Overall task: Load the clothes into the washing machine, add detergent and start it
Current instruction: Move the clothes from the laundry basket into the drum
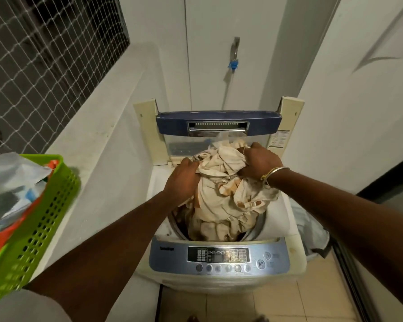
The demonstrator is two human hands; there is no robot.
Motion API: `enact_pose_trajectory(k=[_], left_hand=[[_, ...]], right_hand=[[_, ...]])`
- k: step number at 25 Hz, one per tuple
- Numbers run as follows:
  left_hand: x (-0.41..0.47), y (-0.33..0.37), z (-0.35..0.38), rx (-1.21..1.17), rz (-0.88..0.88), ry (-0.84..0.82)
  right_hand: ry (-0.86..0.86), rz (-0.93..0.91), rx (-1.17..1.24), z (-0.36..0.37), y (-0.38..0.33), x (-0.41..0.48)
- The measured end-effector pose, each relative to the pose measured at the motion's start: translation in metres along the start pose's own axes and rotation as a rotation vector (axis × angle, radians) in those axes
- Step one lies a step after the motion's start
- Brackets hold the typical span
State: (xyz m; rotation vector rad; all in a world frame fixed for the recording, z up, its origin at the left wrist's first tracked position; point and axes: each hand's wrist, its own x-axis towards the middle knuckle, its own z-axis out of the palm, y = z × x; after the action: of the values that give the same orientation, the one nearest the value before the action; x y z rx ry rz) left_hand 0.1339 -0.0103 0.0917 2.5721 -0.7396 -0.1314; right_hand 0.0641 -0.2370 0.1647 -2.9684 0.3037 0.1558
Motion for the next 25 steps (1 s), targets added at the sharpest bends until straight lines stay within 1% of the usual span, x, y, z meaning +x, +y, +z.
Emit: enact_pose_trajectory(k=[3,6,9,13,14,16,17,19,21,25], left_hand=[[0.007,-0.004,0.017,-0.029,-0.016,0.020],[0.009,-0.010,0.031,-0.079,-0.090,-0.003],[0.013,-0.019,0.044,-0.076,-0.160,-0.005],[0.025,-0.028,0.061,-0.107,-0.322,-0.070],[0.027,-0.032,0.067,-0.119,-0.339,-0.081],[0.032,-0.039,0.081,-0.117,-0.318,-0.092],[0.033,-0.042,0.091,-0.118,-0.323,-0.113],[0.033,-0.046,0.106,-0.134,-0.329,-0.223],[0.036,-0.053,0.124,-0.154,-0.256,-0.300],[0.050,-0.075,0.167,-0.047,-0.185,-0.510]], right_hand=[[-0.038,0.006,0.097,0.026,0.006,0.012],[-0.096,-0.020,0.153,0.052,0.016,0.025],[-0.165,-0.062,0.240,0.065,0.026,0.045],[-0.275,-0.134,0.339,0.084,0.036,0.067],[-0.312,-0.138,0.356,0.095,0.039,0.071],[-0.394,-0.120,0.367,0.120,0.044,0.080],[-0.429,-0.113,0.356,0.135,0.046,0.084],[-0.467,-0.131,0.319,0.162,0.045,0.088],[-0.483,-0.168,0.261,0.186,0.044,0.092],[-0.564,-0.183,0.124,0.229,0.044,0.095]])
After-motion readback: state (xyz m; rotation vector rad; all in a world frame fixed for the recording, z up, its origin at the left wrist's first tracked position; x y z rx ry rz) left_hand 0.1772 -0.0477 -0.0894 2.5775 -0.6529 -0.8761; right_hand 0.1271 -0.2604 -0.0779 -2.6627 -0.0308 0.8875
